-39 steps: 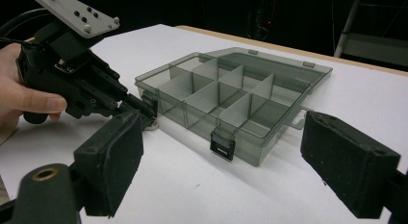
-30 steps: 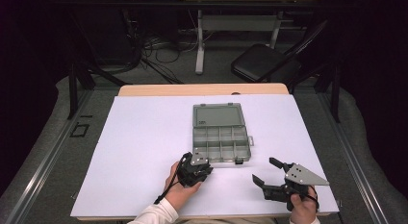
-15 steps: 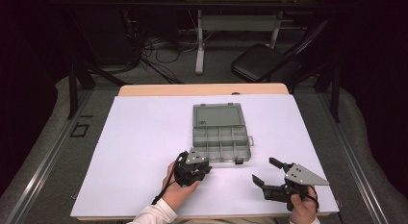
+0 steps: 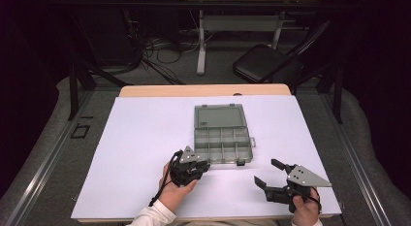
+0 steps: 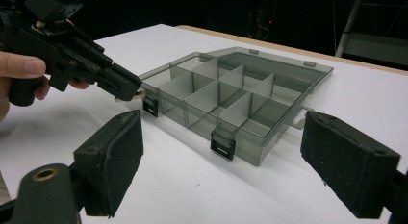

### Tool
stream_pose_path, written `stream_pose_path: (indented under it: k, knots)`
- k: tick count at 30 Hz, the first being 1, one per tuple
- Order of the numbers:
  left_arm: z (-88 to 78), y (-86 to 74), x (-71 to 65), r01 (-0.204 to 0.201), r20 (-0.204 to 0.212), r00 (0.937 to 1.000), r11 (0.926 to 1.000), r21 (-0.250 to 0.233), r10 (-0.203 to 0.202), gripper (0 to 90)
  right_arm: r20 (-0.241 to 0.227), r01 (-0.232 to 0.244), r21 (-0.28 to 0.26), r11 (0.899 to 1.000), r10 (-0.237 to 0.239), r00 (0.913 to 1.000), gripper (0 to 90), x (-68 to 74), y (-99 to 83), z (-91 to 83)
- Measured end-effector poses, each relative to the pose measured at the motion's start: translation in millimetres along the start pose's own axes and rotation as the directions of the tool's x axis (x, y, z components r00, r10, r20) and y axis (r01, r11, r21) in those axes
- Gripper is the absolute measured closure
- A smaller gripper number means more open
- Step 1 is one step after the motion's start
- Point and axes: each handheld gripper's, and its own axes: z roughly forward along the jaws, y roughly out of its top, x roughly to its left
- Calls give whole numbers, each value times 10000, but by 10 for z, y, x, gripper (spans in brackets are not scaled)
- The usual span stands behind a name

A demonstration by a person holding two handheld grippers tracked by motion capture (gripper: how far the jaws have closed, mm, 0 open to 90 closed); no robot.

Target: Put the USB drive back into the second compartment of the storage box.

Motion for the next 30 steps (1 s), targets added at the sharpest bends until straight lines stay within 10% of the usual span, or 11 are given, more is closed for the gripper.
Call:
stream_pose_path:
  k: [30]
  knots:
    - [-165,183,95,11,-297,9996,9984,-562,-27,790,30,-28,-56,10000,28,10000,145,2,-6,14]
